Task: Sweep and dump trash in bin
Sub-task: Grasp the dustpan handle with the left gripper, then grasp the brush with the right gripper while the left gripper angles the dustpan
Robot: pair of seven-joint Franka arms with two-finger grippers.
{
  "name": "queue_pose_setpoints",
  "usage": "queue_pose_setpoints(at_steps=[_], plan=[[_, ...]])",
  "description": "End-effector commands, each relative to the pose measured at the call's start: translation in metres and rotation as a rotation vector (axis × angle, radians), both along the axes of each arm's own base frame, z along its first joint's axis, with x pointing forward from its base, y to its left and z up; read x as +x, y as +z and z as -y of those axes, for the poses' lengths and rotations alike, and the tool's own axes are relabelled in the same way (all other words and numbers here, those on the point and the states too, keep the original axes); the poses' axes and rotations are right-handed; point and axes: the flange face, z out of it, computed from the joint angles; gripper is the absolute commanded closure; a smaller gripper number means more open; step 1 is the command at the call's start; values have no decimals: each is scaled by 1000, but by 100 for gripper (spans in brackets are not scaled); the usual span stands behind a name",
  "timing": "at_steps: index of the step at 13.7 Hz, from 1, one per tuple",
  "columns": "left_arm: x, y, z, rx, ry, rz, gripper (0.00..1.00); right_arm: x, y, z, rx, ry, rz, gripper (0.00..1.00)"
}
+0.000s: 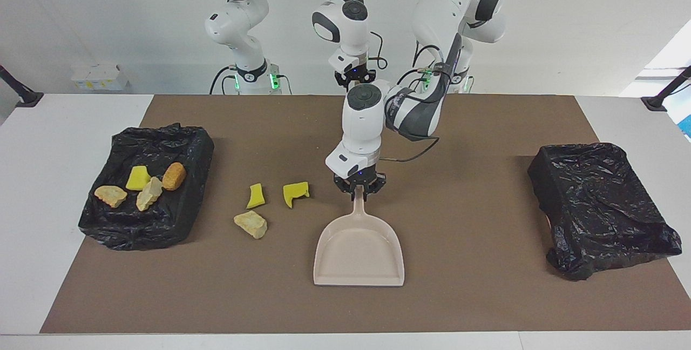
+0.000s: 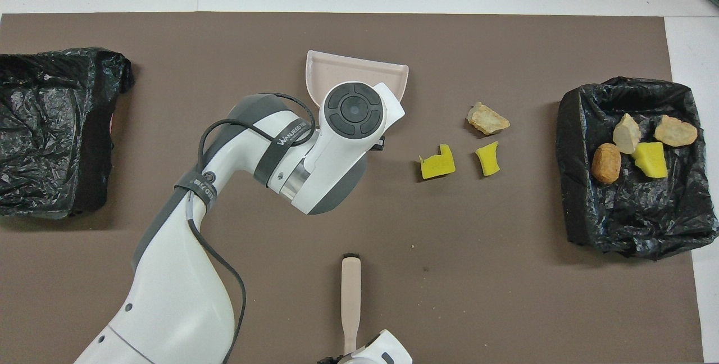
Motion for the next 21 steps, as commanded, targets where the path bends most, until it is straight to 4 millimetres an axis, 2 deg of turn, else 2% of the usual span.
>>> queue_pose_setpoints(at_steps=[1, 4, 5, 7, 10, 12, 15, 18, 21], plan=[[-10, 20, -40, 62, -213, -51, 100, 17, 34, 21, -17, -70, -63, 100], [-14, 22, -55, 104, -385, -119, 100, 45, 60, 45, -28, -138, -89, 100], [-10, 22, -65, 113, -441, -136, 100, 54, 66, 50, -33, -153, -97, 100], [-10, 18, -74, 128, -510, -158, 100, 74, 68, 70, -49, -145, -107, 100], [-13, 12, -86, 137, -658, -194, 100, 105, 65, 115, -145, -48, -89, 100], [-24, 8, -89, 143, -672, -216, 100, 129, 71, 142, -149, -8, -63, 100], [-33, 1, -96, 148, -699, -235, 100, 172, 74, 196, -173, 61, -21, 100], [-39, 1, -92, 149, -707, -235, 100, 225, 74, 235, -199, 132, 10, 100], [-52, -7, -92, 152, -717, -243, 100, 280, 76, 289, -164, 169, 62, 100]])
